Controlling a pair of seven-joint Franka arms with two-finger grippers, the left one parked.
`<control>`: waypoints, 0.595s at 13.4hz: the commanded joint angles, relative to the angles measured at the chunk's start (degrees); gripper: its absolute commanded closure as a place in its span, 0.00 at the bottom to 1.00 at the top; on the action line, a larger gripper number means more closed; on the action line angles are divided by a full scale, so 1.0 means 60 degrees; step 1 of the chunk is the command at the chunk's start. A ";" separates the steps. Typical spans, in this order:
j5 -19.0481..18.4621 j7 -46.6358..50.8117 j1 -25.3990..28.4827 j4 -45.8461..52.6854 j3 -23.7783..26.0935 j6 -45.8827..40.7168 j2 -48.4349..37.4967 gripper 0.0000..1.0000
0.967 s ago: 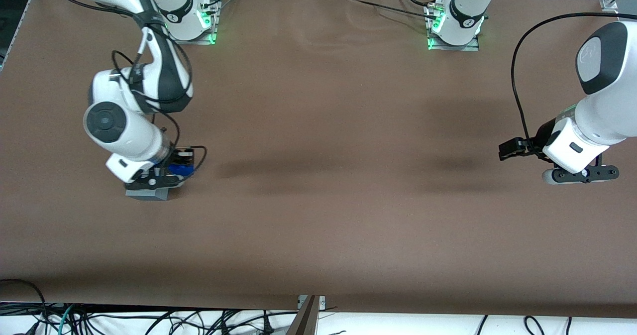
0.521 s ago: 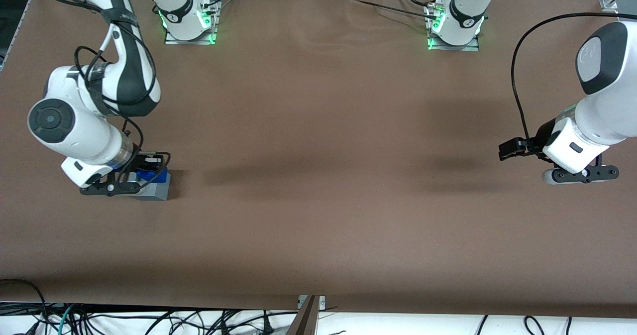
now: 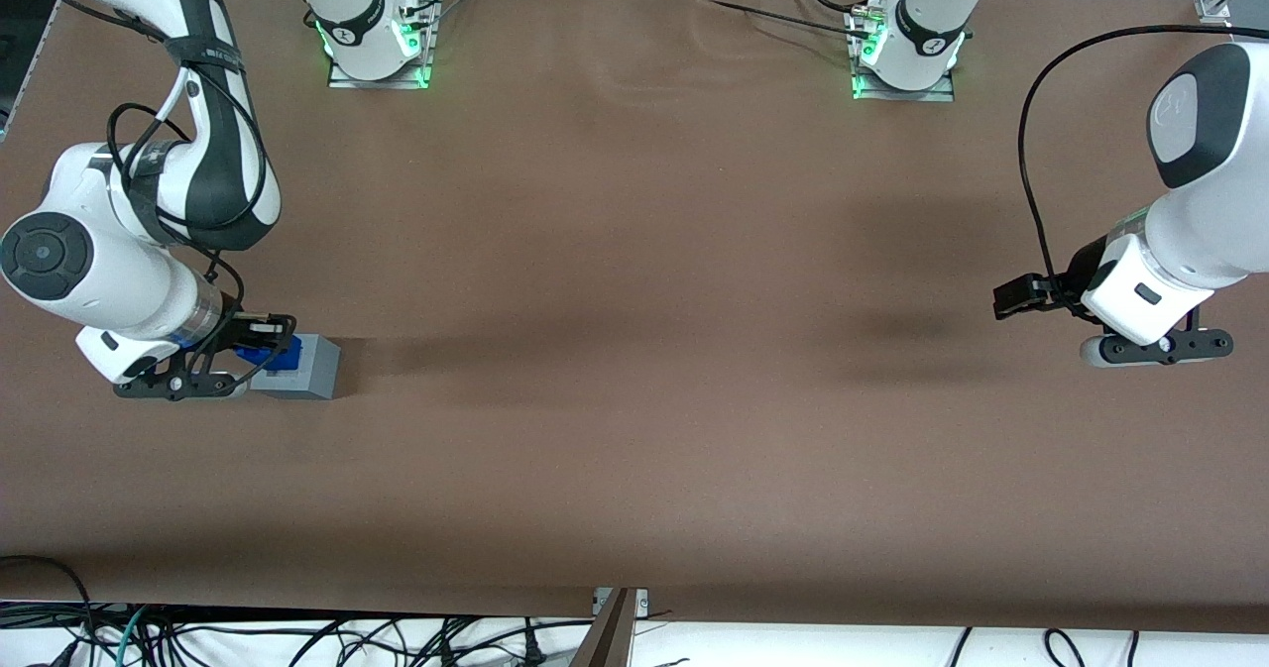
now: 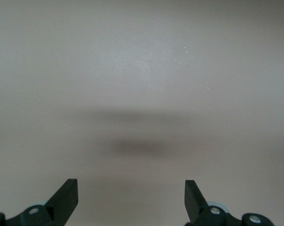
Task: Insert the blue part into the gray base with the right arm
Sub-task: 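Lower the blue part into the gray base's square opening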
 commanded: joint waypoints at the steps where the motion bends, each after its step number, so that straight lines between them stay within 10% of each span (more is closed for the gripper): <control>1: 0.0213 -0.0208 -0.0197 0.0787 0.0082 -0.0076 0.0613 0.84; 8: 0.0697 -0.0938 -0.0547 0.1023 0.0082 0.0261 0.1186 0.84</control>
